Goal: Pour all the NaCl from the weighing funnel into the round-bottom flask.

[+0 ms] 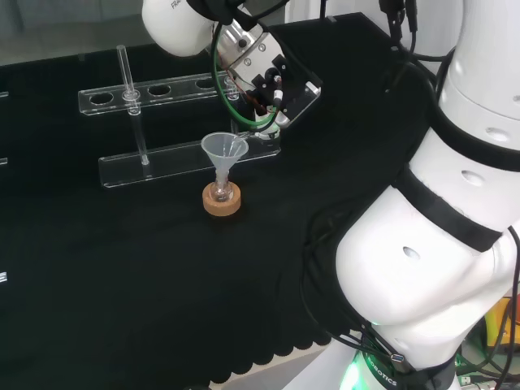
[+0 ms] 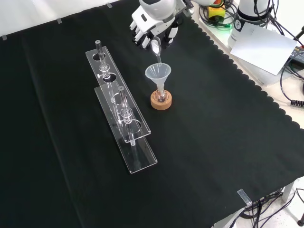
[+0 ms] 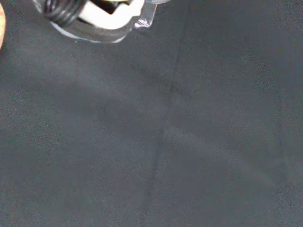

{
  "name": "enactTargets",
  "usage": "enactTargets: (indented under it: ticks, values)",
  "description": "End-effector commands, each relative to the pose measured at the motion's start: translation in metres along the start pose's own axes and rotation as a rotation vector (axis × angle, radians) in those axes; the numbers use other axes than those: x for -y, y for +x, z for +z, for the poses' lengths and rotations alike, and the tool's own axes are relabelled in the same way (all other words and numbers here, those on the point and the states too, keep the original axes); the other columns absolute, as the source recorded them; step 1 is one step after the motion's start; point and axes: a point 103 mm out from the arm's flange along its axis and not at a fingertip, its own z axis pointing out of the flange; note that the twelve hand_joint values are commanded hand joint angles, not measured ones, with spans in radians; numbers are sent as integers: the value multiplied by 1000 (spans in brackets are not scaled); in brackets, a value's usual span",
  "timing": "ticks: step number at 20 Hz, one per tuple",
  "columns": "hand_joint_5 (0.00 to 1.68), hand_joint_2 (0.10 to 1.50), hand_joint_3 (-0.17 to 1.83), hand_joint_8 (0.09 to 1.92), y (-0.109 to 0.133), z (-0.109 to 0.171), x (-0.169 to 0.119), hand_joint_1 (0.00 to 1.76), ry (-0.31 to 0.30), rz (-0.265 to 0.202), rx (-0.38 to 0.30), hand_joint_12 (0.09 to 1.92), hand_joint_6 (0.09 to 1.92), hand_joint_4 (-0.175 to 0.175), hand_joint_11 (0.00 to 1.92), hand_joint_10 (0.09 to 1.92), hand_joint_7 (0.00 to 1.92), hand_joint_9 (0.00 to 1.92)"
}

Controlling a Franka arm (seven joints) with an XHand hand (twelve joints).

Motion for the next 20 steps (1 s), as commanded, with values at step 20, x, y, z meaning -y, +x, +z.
enactTargets:
  ticks: [20]
  values:
    - [1079, 753, 637, 660, 2, -8, -4, 1071, 24, 24, 74, 1227, 994, 175, 676, 470, 624, 916]
